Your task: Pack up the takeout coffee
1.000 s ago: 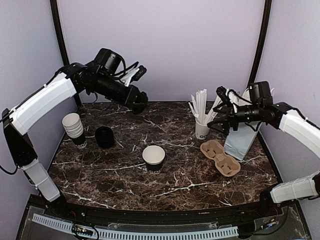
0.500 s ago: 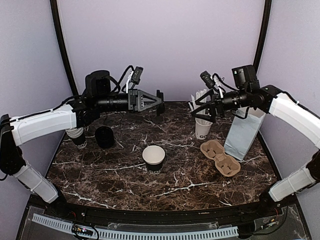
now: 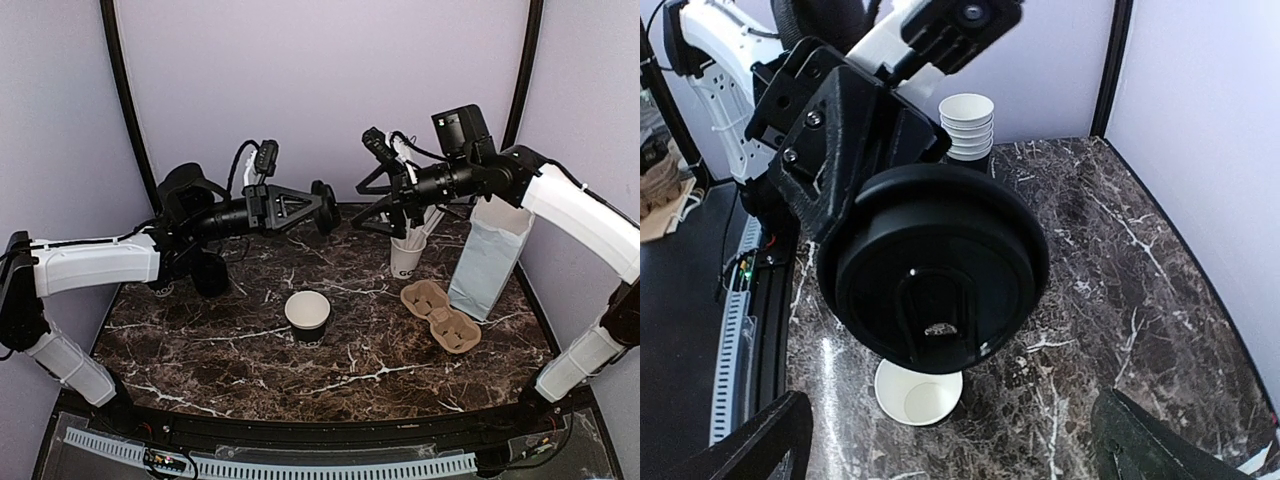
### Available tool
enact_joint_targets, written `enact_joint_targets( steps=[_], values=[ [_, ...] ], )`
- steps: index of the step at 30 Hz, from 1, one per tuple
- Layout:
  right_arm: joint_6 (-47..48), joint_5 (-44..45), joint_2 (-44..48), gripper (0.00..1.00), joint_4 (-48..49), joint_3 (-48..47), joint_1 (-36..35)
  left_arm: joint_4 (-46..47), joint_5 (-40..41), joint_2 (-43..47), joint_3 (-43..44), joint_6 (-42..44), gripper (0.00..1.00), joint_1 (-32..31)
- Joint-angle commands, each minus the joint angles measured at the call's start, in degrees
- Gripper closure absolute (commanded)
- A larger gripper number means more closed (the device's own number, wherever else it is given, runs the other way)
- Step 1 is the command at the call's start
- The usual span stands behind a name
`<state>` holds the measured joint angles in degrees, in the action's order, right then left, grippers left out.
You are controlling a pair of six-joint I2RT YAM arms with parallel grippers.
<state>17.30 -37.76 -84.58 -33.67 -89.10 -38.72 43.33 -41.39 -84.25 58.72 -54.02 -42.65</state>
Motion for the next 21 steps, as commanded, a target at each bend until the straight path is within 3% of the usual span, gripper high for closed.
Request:
enact_joint_targets(
  steps=[1, 6, 21],
  values=[
    [11.87, 5.63, -0.7, 0.01, -4.86, -2.99, -2.13, 4.38, -4.14, -1.53, 2.21, -5.25, 0.9, -0.11],
    [14.47, 5.7, -1.22, 0.01, -6.26, -5.46, -2.77, 4.71, -6.07, -2.23, 3.2, -7.39, 0.9, -0.12],
    [7.52, 10.56, -3.11, 0.01, -0.9, -7.01, -7.33, 12.63, -4.82, -2.81, 1.81, -11.7, 0.9, -0.1]
  ],
)
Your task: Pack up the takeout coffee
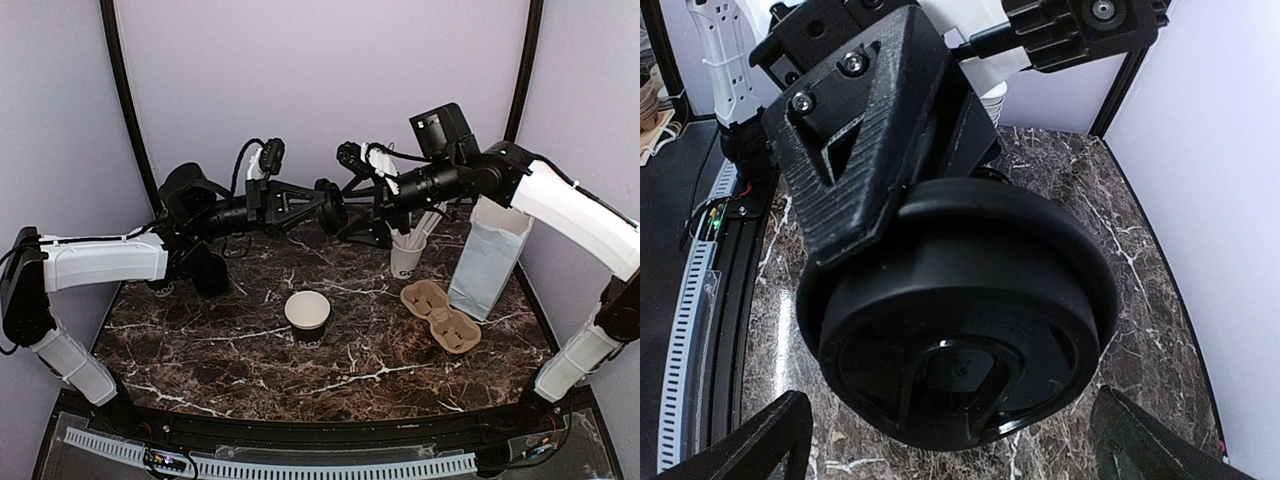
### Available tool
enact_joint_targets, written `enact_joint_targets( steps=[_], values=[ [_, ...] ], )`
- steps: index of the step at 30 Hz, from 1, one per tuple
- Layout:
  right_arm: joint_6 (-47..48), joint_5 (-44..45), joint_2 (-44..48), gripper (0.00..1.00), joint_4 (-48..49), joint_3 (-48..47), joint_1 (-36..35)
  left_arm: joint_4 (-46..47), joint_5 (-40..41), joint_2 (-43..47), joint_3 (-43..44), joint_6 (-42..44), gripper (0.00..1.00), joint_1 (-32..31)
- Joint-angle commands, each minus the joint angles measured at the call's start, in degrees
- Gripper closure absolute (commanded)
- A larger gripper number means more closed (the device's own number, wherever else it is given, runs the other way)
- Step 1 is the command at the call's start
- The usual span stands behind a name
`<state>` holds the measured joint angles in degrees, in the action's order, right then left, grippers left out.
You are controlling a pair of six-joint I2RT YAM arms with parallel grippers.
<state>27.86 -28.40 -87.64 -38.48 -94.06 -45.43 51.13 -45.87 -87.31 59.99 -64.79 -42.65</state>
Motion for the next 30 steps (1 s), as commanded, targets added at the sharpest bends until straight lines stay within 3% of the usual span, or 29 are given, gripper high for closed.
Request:
enact_joint_targets(
  steps=[1, 30],
  values=[
    [-3.79, 1.24, -0.14, 0.01, 4.32, -2.2, -0.62, 4.85, -0.25, 0.29, 0.52, -0.7, 0.9, -0.08],
    [-13.68, -2.74, -1.04, 0.12, 9.93, -1.12, -1.05, 10.23, 1.29, -0.26, -0.9, -1.9, 0.91, -0.15]
  ],
)
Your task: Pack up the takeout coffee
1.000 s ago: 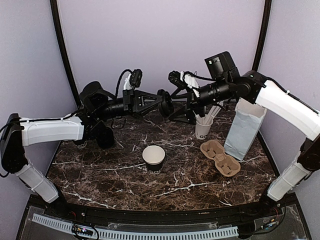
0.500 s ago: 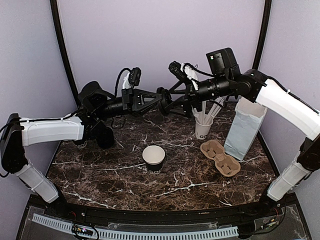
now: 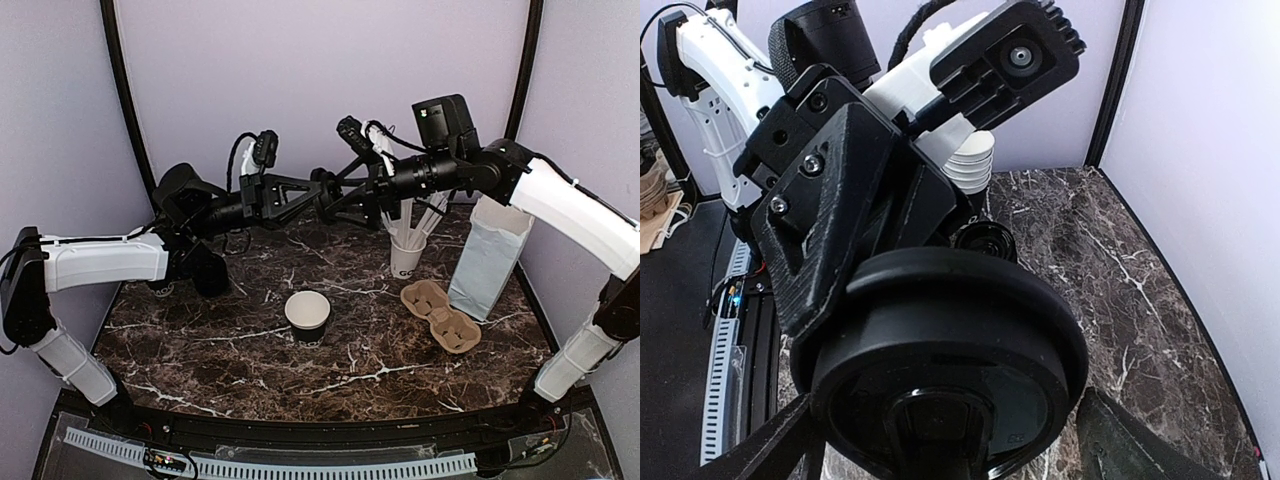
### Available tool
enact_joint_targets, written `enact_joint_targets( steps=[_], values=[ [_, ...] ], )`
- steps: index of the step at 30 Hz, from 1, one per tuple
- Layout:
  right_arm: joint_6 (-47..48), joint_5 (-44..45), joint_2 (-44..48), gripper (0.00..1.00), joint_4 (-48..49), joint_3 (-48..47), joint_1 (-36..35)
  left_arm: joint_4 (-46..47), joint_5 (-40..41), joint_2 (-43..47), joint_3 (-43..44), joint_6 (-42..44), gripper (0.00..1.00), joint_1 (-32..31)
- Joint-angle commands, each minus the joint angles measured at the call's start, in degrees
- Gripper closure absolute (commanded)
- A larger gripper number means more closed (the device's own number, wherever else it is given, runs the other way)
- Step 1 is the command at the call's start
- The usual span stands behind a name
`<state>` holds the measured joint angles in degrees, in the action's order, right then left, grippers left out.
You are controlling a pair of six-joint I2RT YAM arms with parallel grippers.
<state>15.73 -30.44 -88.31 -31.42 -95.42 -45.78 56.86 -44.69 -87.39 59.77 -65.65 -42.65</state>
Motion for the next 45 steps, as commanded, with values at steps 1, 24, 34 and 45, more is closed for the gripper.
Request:
enact_joint_targets(
  steps=[1, 24, 34, 45],
  values=[
    [-1.65, -0.56, -0.31, 0.14, 3.01, 0.15, -0.65, 4.56, 0.17, -0.17, -0.9, -1.08, 0.91, -0.15],
    [0.58, 1.67, 0.69, 0.25, 3.13, 8.37, 2.72, -28.39, 8.54, 10.78, -8.77, 19.87, 0.51, 1.25],
    [8.81, 1.79, 2.47, 0.23, -1.71, 12.71, 3.38, -56.97, 23.57, 8.84, -2.56, 32.21, 0.49, 1.27],
    [18.83, 10.84, 2.24, 0.34, -4.66, 18.89, -1.98, -69.58, 22.37, 9.98, -1.19, 41.68, 0.6, -0.28]
  ],
)
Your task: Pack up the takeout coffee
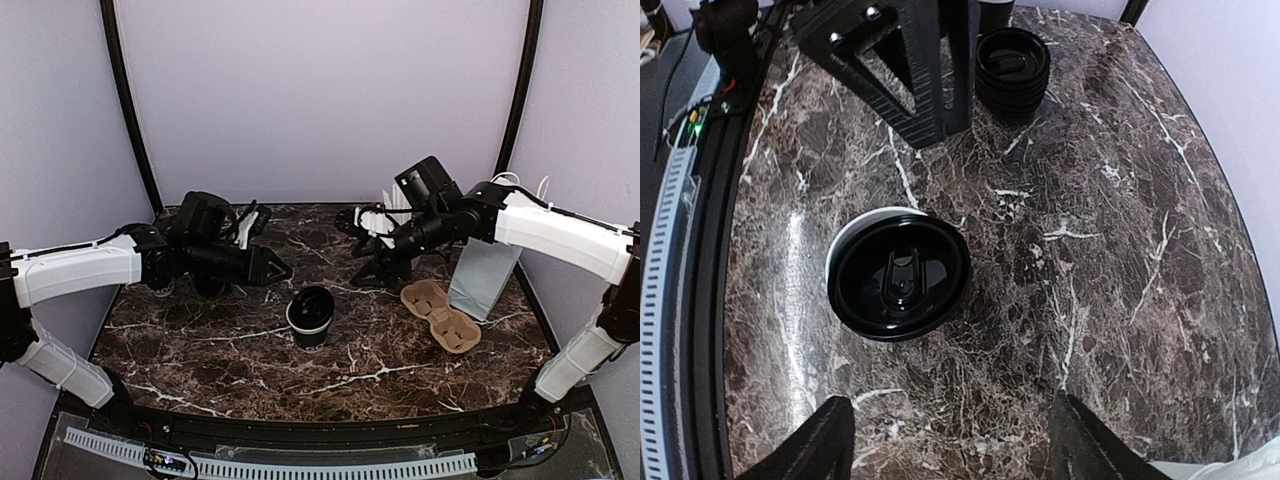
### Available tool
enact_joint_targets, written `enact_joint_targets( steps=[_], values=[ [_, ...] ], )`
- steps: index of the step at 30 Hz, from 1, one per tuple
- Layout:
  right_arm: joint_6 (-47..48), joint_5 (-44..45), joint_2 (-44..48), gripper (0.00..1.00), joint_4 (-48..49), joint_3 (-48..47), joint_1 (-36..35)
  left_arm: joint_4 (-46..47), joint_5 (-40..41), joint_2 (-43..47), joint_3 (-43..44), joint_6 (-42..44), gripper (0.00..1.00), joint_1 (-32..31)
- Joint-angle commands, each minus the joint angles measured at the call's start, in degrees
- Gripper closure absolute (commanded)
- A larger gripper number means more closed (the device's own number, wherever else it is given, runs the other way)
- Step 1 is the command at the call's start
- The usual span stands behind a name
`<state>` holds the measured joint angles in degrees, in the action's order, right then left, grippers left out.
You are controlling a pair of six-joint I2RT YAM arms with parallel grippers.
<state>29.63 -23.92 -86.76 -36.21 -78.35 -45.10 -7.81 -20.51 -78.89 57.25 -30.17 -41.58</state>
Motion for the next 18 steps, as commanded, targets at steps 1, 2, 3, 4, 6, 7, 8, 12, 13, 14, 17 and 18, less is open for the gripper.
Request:
enact_joint_targets(
  steps=[1, 2, 3, 4, 6, 7, 8, 12, 13, 14, 17, 18],
  values=[
    [4.62, 5.13, 0.31, 0.36, 0.2, 1.81, -2.78, -4.74, -1.72, 2.19, 1.22, 7.29, 0.61, -2.99],
    [4.27, 5.61, -0.15, 0.38, -0.01, 1.67, -2.63, -4.69, -1.06, 2.4, 1.33, 9.27, 0.62, -4.08],
    [4.0, 6.05, -0.29, 0.4, -0.46, 1.58, -2.36, -4.98, 1.01, 2.29, 1.61, 10.19, 0.62, -6.04],
    [3.51, 5.89, -0.19, 0.41, -0.82, 1.68, -1.67, -6.5, 2.37, 1.87, 2.81, 11.18, 0.62, -7.02],
    [2.3, 3.56, 0.67, 0.41, -0.95, 2.38, 1.26, -9.38, 7.39, -0.11, 5.46, 11.05, 0.61, -9.45],
    [1.69, 1.71, 1.37, 0.41, -0.76, 3.04, 3.34, -10.14, 10.82, -1.57, 6.32, 10.85, 0.6, -11.08],
    [0.81, 0.14, 2.2, 0.41, -0.11, 4.01, 5.39, -11.18, 12.72, -2.25, 8.03, 10.67, 0.58, -11.99],
    [-2.77, -2.35, 8.0, 0.39, 7.68, 12.28, 10.49, -15.91, 21.8, -7.24, 14.38, 9.12, 0.57, -16.4],
    [-2.95, -2.15, 9.08, 0.38, 8.5, 14.02, 10.75, -19.23, 24.24, -9.59, 15.83, 8.79, 0.58, -17.43],
    [-3.29, -2.01, 9.69, 0.37, 8.86, 15.19, 11.08, -20.91, 25.06, -10.83, 18.91, 8.44, 0.6, -17.98],
    [-4.59, -2.49, 11.16, 0.35, 9.58, 16.72, 12.61, -27.46, 27.67, -16.09, 25.56, 7.77, 0.61, -20.43],
    [-5.0, -2.83, 11.56, 0.35, 9.85, 17.03, 13.0, -28.45, 28.09, -16.94, 26.61, 7.02, 0.61, -20.8]
  ],
)
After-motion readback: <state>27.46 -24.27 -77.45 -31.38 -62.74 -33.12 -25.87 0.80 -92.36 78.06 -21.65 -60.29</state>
